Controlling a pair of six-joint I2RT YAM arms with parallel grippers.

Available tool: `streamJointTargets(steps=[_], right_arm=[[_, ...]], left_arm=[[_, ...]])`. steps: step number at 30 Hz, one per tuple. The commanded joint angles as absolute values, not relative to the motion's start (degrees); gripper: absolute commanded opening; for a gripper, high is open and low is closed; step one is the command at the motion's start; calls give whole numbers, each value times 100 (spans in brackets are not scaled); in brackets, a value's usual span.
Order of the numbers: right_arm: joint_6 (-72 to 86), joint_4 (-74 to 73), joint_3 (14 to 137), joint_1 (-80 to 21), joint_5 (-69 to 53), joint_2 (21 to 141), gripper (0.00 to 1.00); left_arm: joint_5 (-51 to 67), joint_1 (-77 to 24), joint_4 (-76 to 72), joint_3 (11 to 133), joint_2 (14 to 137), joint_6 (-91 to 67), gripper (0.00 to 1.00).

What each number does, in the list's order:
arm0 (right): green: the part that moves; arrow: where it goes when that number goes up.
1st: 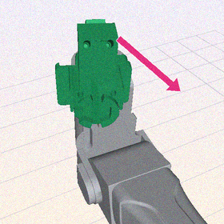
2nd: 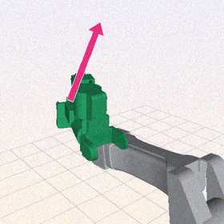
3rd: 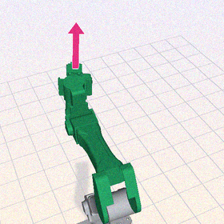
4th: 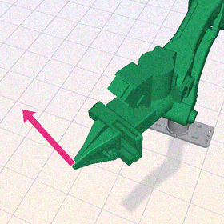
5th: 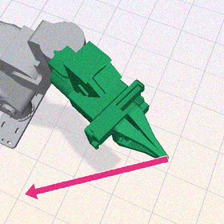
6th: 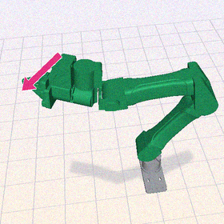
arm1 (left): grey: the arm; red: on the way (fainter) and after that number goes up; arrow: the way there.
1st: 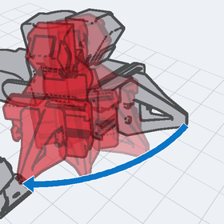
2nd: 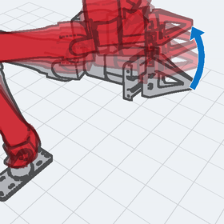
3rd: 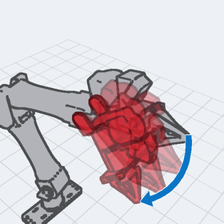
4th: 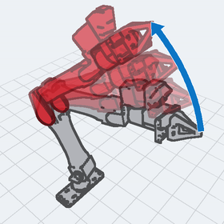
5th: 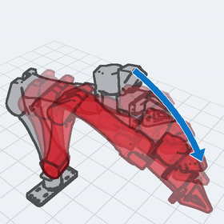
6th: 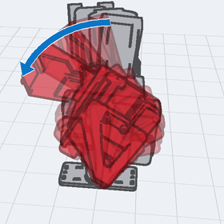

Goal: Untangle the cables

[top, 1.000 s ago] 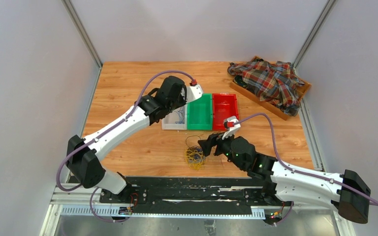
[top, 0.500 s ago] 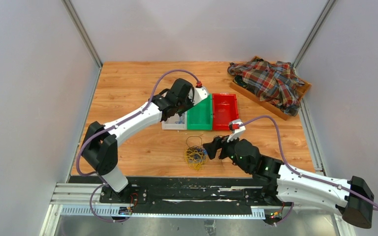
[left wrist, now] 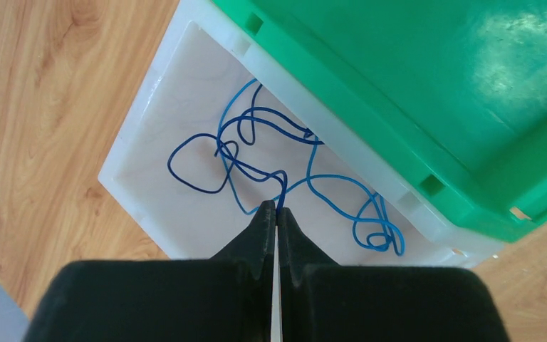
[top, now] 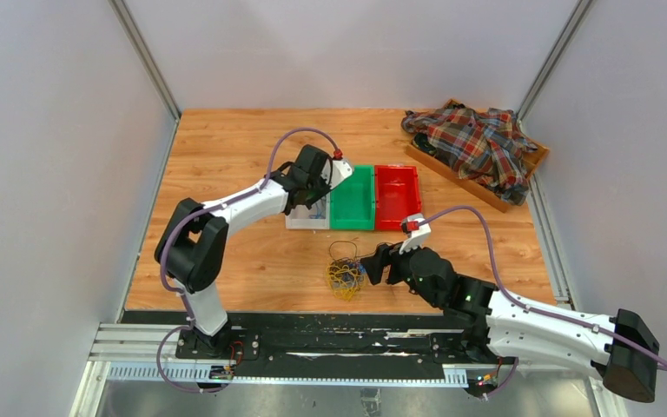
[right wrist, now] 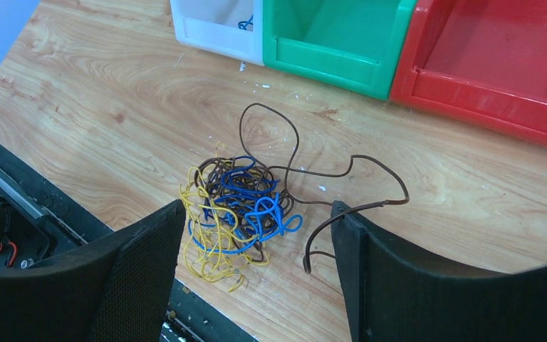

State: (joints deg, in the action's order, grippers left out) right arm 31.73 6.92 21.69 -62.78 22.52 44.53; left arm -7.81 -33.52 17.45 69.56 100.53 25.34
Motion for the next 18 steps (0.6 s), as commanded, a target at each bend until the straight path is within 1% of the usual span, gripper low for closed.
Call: streamJointTargets(steps=[1, 3, 4, 5, 7, 10, 11, 14, 16, 18], right_arm=[[3148, 550, 2356, -6372, 2264, 4441, 74], [3135, 473, 2377, -6372, 2264, 4402, 73], [3132, 423, 2381, -6372, 2270, 4358, 73], [3136, 381, 2374, -6372, 2281, 4321, 73], [3135, 304, 2354, -6372, 2316, 4215, 72], [3131, 249, 2322, -6370, 2382, 4067, 71], [3126, 228, 2313, -6372, 2403, 4021, 71], [3137, 207, 2300, -6372, 2425, 3936, 71], [3139, 210, 2309, -6372, 2426, 3891, 71], [3145, 225, 2339, -6372, 2432, 3857, 70]], left_arm=[[-1106, -3357, 1296, 6897, 10314, 2827, 0], [-1060, -3360, 1481, 6973, 10329, 2805, 1], [-1010, -3364, 1624, 7055, 10294, 2781, 5], [-961, -3359, 1784, 7158, 10229, 2725, 13], [-1021, -3357, 2126, 7409, 10070, 2557, 36], [-859, -3349, 2745, 7829, 9843, 2505, 65], [-777, -3349, 2882, 7887, 9761, 2486, 74], [-541, -3349, 3143, 7952, 9517, 2529, 91], [-455, -3349, 3405, 8073, 9417, 2559, 99], [-294, -3349, 3715, 8231, 9300, 2583, 98]])
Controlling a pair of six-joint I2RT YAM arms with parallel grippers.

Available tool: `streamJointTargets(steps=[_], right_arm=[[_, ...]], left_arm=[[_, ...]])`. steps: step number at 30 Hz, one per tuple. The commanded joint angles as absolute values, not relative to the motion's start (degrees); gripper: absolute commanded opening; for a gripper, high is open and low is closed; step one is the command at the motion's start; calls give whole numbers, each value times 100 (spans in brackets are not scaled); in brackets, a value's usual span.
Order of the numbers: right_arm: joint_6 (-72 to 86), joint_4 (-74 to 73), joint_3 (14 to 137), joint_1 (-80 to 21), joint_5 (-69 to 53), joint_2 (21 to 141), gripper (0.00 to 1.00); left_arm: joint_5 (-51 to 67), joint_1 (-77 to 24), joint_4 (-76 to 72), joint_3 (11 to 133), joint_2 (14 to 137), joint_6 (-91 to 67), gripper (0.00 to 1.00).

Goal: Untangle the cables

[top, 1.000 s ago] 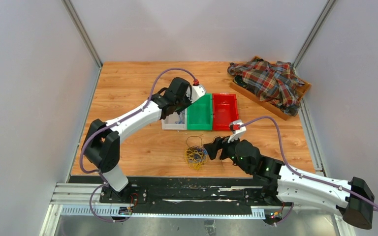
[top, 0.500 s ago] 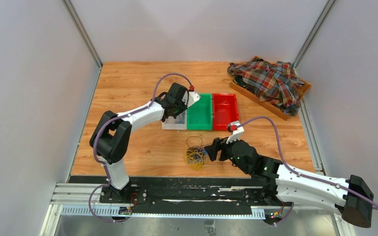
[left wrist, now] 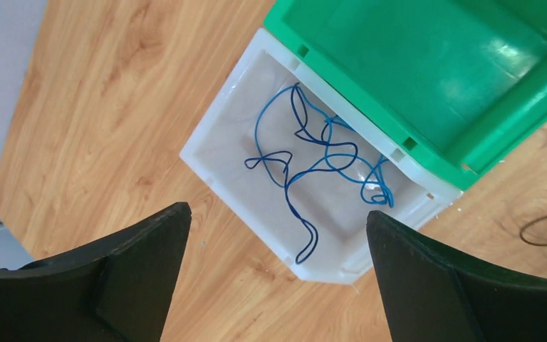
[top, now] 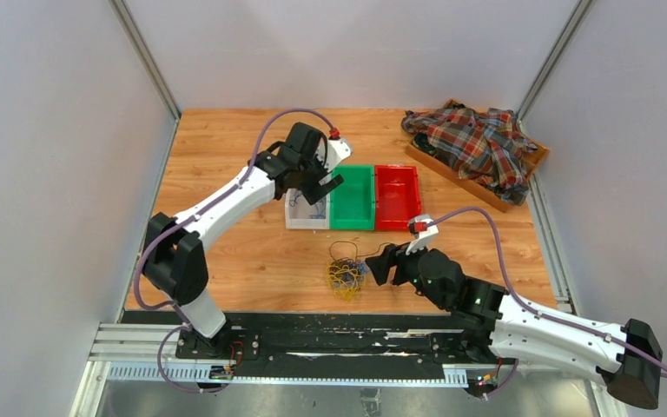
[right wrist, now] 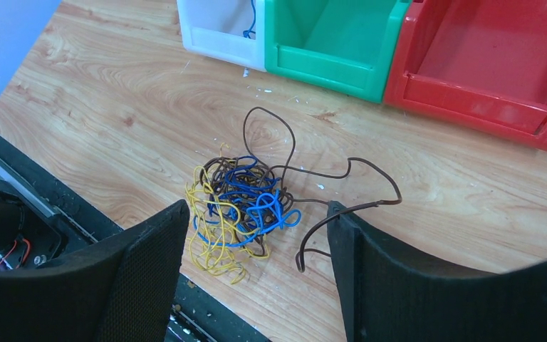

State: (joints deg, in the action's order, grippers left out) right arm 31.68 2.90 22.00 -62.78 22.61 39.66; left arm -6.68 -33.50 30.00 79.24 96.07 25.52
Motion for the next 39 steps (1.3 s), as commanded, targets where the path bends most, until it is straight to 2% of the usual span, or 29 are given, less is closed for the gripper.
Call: streamJointTargets(steps=[1, 6, 10, 16, 20, 22, 26, 29, 39], right_arm=[[3138, 253, 2357, -6372, 2436, 3838, 69], [3007, 412, 2638, -6364, 2471, 3762, 61], [2789, 421, 3097, -6363, 2394, 3807, 47], [2804, 151, 3586, -6354, 2358, 4095, 32], [2931, 307, 3635, -6354, 2107, 4172, 8], [2885, 363, 3751, -6354, 1933, 4198, 1], [2618, 420, 4189, -6354, 1339, 4327, 1], [2577, 468, 4545, -6354, 1082, 4482, 0], [2379, 1166, 5576, -6363, -175, 5384, 1]], left_arm=[[-71, -3349, 3887, 8320, 9211, 2553, 98], [1746, -3349, 4478, 8303, 8378, 2239, 98], [3036, -3349, 4379, 7681, 7425, 1875, 98], [3310, -3375, 4420, 6937, 6936, 1894, 98], [3530, -3375, 4366, 6791, 6818, 1789, 100], [3640, -3375, 4292, 6724, 6715, 1731, 99], [4084, -3375, 4163, 6709, 6335, 1761, 98], [4256, -3382, 3426, 6375, 5695, 1282, 99], [3240, -3787, 1595, 5296, 4565, 323, 98]])
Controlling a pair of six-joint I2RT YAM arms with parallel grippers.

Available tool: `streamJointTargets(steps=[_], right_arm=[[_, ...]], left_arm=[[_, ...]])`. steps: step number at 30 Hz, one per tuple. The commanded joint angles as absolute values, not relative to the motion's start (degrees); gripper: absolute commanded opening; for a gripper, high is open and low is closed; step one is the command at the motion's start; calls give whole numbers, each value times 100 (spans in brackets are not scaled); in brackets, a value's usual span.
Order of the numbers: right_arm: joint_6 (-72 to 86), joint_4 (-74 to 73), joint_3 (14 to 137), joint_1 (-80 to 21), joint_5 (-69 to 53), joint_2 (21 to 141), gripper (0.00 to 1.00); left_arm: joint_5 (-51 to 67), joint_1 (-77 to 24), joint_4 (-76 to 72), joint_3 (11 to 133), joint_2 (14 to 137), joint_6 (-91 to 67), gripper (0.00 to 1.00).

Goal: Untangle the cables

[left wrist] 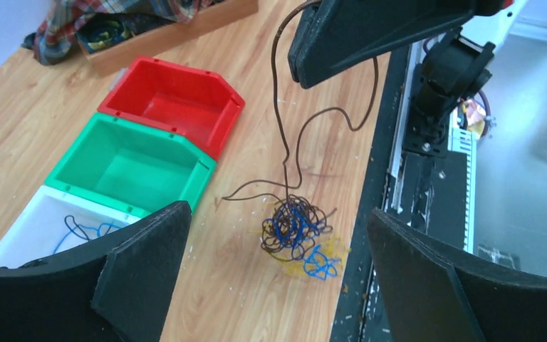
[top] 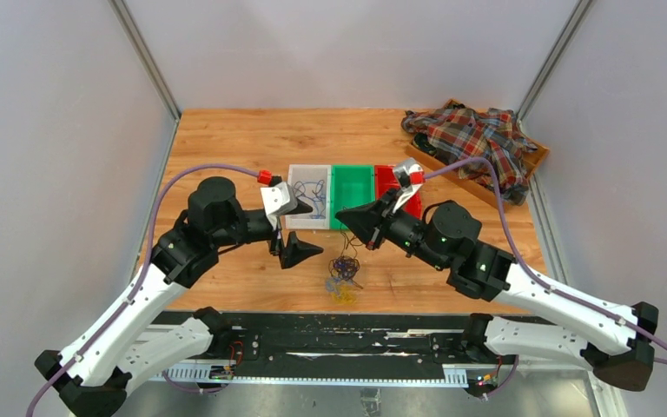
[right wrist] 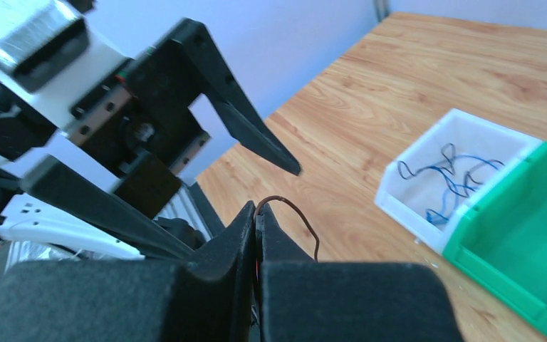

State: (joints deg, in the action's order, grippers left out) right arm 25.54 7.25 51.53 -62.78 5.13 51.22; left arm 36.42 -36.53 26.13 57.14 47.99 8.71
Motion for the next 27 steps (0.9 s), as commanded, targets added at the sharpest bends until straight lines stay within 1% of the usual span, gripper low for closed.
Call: streamJointTargets(steps=[1, 6, 10, 13, 15, 24, 27], right_arm=[[2363, 1240, 5643, -6363, -268, 5467, 1], [2373, 1618, 5907, -6363, -526, 5800, 1], [2201, 2064, 6001, -6363, -592, 5997, 0], [2085, 2107, 6220, -6363, -568, 6160, 1], [2045, 2052, 6409, -6363, -641, 6358, 0], [2098, 1896, 6908, -6363, -872, 6824, 1], [2084, 1804, 7055, -6363, -845, 6887, 1]], left_arm=[[3179, -3845, 1462, 5174, 4472, 322, 98], [2989, -4143, 1209, 4911, 4422, 226, 98], [2558, -4192, 1048, 4819, 4394, 50, 98], [2586, -4192, 951, 4730, 4246, 101, 98], [2602, -4192, 907, 4656, 4198, 144, 100], [2608, -4192, 913, 4449, 3946, 306, 85], [2654, -4192, 844, 4396, 3750, 255, 81]])
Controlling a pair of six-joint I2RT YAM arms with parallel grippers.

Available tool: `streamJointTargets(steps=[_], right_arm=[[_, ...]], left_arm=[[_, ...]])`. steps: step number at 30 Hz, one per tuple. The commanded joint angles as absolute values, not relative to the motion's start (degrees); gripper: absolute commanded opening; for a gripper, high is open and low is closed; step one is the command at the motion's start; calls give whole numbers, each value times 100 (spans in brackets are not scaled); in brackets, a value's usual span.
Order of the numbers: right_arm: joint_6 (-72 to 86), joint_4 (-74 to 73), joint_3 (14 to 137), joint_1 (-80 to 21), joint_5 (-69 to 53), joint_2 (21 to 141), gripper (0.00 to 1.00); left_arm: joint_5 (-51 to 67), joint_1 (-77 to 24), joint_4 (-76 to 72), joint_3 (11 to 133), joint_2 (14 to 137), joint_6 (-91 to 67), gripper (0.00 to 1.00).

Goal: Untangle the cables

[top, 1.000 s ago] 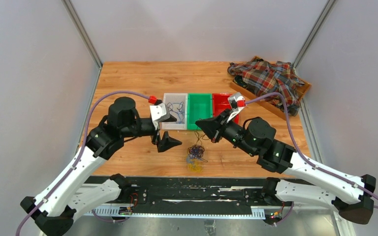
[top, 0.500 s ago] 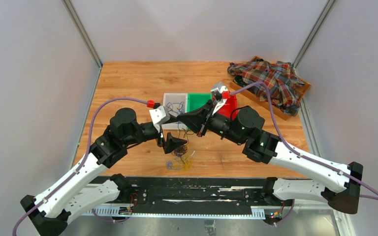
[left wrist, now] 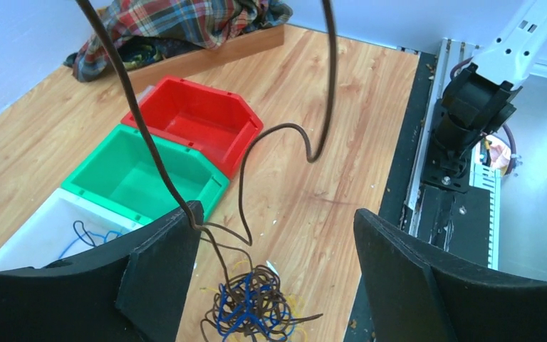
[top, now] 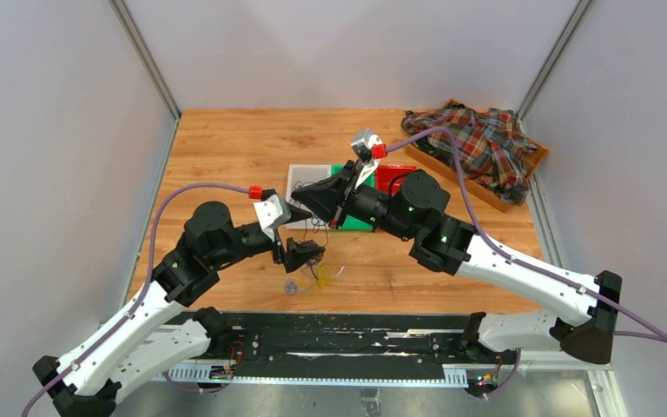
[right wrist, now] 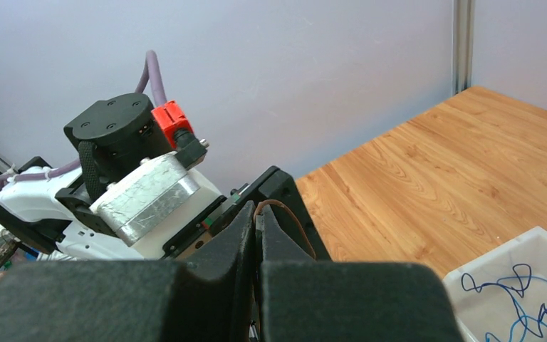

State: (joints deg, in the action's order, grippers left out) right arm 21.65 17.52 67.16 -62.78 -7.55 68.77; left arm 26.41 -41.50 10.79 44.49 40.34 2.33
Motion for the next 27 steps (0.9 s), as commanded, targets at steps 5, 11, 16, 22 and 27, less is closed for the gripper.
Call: streamJointTargets(steps=[5, 11, 16, 22, 27], right_arm=[[2219, 1935, 7017, -6363, -828, 6858, 1], [2434, 2121, 6994, -6363, -808, 6912, 0], [2464, 1958, 7185, -6303, -936, 6901, 1], [2514, 1734, 7611, -6302, -1067, 7115, 1], [2868, 1934, 7663, -6188, -874, 7092, 1]], left_arm=[[2548, -4192, 723, 4271, 3314, 54, 77], [2481, -4192, 572, 4048, 3198, -70, 70], [1785, -4192, 331, 3816, 3007, 297, 73], [2386, -4192, 389, 4146, 3482, 367, 67], [2231, -4192, 379, 4345, 3746, 551, 58]])
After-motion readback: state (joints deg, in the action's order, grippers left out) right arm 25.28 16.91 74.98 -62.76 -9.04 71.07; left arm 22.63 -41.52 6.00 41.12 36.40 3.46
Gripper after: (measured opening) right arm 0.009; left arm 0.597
